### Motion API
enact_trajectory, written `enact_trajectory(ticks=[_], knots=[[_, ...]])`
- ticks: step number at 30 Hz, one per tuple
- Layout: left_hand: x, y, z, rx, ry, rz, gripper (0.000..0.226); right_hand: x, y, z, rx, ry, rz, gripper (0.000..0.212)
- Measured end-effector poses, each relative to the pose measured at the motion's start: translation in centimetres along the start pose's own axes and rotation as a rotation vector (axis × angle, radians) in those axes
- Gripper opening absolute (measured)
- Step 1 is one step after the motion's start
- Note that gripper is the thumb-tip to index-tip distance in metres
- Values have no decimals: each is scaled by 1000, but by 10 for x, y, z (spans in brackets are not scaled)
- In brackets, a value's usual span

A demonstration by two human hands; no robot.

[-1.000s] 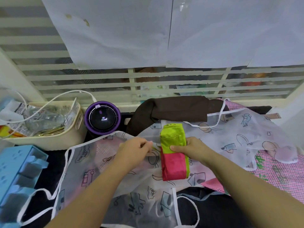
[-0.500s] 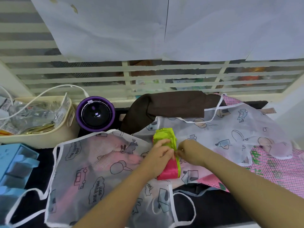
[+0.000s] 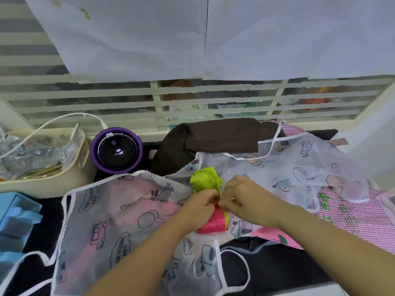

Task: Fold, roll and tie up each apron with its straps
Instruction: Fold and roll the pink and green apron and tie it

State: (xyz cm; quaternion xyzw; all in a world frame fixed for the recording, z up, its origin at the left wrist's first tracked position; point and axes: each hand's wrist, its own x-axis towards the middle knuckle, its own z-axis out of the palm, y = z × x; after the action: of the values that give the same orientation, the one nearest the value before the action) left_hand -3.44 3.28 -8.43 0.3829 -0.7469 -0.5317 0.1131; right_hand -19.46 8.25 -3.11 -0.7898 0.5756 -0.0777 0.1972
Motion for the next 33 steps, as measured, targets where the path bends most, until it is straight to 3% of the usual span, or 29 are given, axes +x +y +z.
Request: enact_trajectory(ticks=[4,7,9,13,17,20,24,27,31,33], knots=[[0,2,1,166,-25,62,12,13,-23,-12,269,-61,28,31],[3,0,-1,122,2,-21,34,23,-28,-17,698,43,178,24],[1,-1,-1,37,20,-8,35,24,-16,-16,847,78,300,25],[1,-3,-2,-4,26,47,32,17,5,5,632,-178,270,25],[5,-4,-3,18,33,2,33,15,20,20,565,-12,322,17],[7,-4,-3,-124,64,-27,31,12,26,26,614,138,403,18],[7,-5,-1,-183,80,-12,31,6,23,29,649,174,453,15],[14,-7,-1,-252,127,-102,33,1,16,35,651,232,493,12],[23,-4,-7,-284,87,-261,38,-6,-1,55,221,177,336,11],[23,-2,-10,-219,71,-278,36,-4,-6,64,-10,262,175,18]])
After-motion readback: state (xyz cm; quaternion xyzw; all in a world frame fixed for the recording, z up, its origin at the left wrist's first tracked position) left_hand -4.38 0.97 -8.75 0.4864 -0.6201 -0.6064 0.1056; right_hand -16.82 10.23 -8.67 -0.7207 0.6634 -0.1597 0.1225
